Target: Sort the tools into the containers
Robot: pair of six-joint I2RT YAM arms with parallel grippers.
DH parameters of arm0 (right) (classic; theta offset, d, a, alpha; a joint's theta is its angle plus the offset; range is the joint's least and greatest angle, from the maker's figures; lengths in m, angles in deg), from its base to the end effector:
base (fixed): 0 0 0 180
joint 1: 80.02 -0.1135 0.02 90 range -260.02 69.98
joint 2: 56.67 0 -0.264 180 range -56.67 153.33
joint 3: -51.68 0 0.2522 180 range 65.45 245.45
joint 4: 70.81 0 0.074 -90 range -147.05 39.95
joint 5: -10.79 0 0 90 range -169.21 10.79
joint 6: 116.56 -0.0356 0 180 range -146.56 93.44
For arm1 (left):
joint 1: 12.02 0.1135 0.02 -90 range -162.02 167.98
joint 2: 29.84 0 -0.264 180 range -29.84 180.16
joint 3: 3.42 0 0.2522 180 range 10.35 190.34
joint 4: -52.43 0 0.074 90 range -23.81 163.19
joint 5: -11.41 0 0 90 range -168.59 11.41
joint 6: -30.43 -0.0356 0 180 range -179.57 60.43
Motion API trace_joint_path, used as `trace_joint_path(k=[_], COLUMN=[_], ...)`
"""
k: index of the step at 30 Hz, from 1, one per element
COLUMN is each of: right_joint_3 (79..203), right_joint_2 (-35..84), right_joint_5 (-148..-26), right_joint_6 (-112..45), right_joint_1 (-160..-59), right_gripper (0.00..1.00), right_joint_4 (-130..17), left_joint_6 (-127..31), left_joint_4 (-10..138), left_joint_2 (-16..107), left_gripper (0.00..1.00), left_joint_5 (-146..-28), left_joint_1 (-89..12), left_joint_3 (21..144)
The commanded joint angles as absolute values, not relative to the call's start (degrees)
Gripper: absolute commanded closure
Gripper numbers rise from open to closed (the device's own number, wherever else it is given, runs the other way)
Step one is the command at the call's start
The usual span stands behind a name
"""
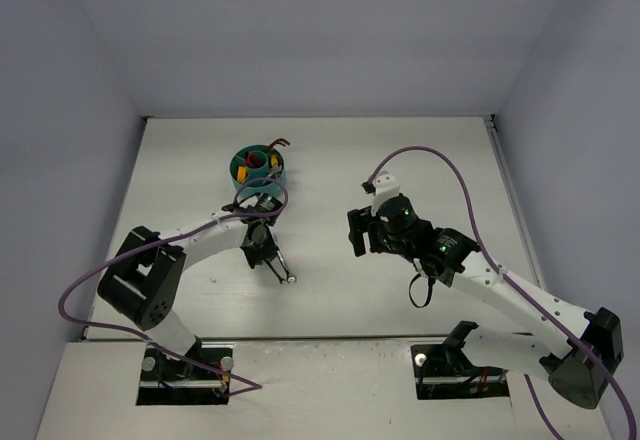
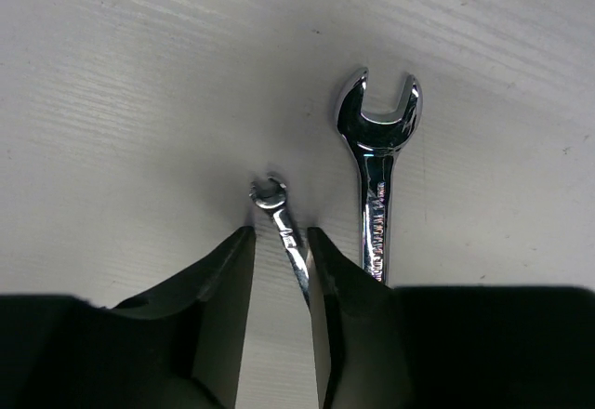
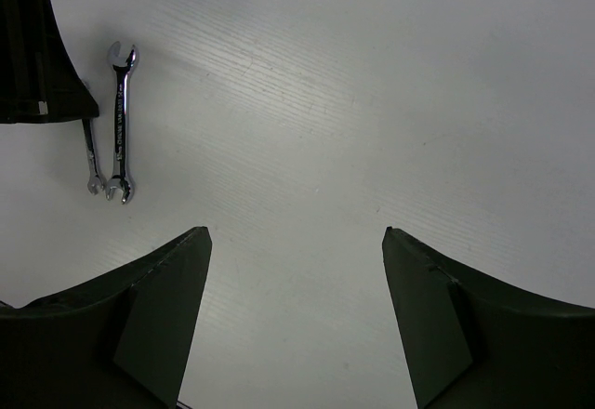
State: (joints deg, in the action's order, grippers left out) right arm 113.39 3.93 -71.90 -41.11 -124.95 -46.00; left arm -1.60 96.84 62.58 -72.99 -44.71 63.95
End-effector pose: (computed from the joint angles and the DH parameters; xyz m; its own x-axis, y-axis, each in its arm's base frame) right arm 0.1750 0.1682 0.3044 -0.4307 -0.0777 -0.8991 -0.5267 0.8307 0.1805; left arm 0.2527 -0.1580 0.1680 -0.8492 -0.4575 -0.2636 -0.3983 0.8828 -0.2490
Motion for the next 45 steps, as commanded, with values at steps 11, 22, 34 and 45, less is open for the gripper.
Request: trace_joint_path(k=[11, 22, 34, 45], right_joint_3=[114.05, 114.71, 116.75, 119.05], right_joint_2=[3.71, 4.19, 5.49, 8.76], right_joint_5=[-71.03, -70.3, -68.85, -68.2], right_joint_6=[-40.63, -40.56, -41.62, -41.89], right_joint_1=[-124.5, -124.49, -124.43, -124.41], right_gripper=[0.28, 0.28, 0.28, 0.28], right_joint_4=[-47.82, -47.73, -47.73, -47.3], left_joint_6=[-13.52, -48.34, -77.51, -84.62], left_joint_4=[99.68, 85.04, 71.62, 74.72], left_joint_2=[60.8, 47.74, 59.66, 69.0], left_gripper=[1.0, 1.0, 1.0, 1.0], left_joint_5=[-68.69, -68.53, -96.43, -107.56], left_joint_1=[-44.19, -43.55, -31.46, -30.59], left_joint_3=[69.99, 76.45, 88.12, 96.83])
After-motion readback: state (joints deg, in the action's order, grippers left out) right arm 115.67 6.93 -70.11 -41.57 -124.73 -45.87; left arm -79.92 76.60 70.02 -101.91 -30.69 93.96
